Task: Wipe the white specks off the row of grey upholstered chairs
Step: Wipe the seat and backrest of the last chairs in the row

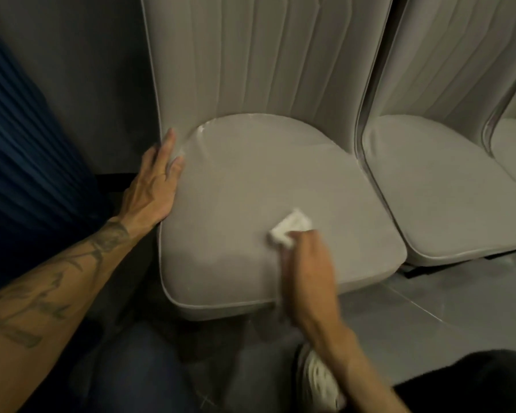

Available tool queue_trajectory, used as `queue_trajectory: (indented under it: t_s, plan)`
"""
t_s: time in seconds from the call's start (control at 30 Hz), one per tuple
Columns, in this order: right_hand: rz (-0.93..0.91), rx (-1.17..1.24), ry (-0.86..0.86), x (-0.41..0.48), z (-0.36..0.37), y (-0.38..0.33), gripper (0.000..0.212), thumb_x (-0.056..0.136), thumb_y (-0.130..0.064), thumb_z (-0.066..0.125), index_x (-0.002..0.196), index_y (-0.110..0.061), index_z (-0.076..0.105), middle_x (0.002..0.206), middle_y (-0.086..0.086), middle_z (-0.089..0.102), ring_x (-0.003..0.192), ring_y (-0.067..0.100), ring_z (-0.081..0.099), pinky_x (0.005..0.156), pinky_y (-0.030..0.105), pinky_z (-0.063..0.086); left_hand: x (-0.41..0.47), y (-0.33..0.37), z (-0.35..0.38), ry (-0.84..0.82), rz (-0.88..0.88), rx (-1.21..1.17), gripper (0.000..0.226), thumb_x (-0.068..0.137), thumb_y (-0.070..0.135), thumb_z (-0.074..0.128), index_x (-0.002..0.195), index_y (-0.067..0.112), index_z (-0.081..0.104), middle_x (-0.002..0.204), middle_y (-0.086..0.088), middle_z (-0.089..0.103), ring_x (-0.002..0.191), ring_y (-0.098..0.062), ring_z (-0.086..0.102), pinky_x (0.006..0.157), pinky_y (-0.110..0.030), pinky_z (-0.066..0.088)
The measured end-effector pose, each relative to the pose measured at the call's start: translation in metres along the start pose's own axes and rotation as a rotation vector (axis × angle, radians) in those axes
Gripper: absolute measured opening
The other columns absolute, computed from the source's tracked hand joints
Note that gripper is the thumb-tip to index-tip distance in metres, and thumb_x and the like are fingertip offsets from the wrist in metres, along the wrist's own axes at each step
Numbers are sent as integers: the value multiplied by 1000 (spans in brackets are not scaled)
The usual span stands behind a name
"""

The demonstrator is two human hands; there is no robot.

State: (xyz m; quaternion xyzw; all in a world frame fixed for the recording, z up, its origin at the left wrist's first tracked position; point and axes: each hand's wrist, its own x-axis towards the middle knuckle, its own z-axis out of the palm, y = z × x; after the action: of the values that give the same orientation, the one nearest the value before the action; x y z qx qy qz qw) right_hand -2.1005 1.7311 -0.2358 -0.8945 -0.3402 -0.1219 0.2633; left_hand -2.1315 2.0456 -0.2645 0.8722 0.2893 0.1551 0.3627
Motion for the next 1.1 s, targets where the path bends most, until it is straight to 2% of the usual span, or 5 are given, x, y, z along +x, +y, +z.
queue_trajectory:
  t_s: [0.2, 0.33, 0.53, 0.8, 1.1]
  plan:
    - [-329, 139, -238, -4, 24, -71, 18, 101, -30, 53, 113, -18, 58, 108, 4, 55, 92, 19, 50, 81, 32, 40, -1, 3, -2, 37, -3, 51, 54, 108, 64, 26, 157, 61, 4, 169, -3, 23, 148, -34, 38, 115, -57, 37]
    - [-135, 50, -226, 5, -2, -13, 14, 100, -20, 60, 104, -7, 64, 101, 14, 59, 88, 36, 57, 77, 45, 47, -5, 12, -7, 17, -79, 139, 55, 106, 69, 19, 158, 61, 2, 171, 6, 18, 152, -28, 33, 116, -55, 33]
    - [-546, 79, -312, -3, 14, -58, 20, 104, -29, 48, 106, -15, 62, 97, 8, 55, 82, 28, 52, 72, 42, 43, -45, 15, -15, 42, -99, -60, 56, 110, 59, 21, 164, 46, 12, 172, 6, 21, 145, 1, 21, 115, -25, 15]
    - [-766, 93, -384, 79, 71, -115, 17, 103, -25, 53, 108, -9, 57, 107, 13, 57, 95, 33, 56, 85, 40, 39, -133, -3, -27, 343, -467, -348, 55, 112, 50, 22, 156, 22, 41, 153, -4, 52, 137, -24, 53, 117, -46, 40]
    - [-957, 123, -505, 44, 44, -103, 25, 101, -37, 46, 105, -16, 60, 104, 6, 59, 87, 22, 55, 79, 38, 44, -152, 8, -10, 389, -486, -381, 46, 112, 45, 27, 143, 23, 52, 127, 7, 57, 118, -9, 52, 88, -15, 30]
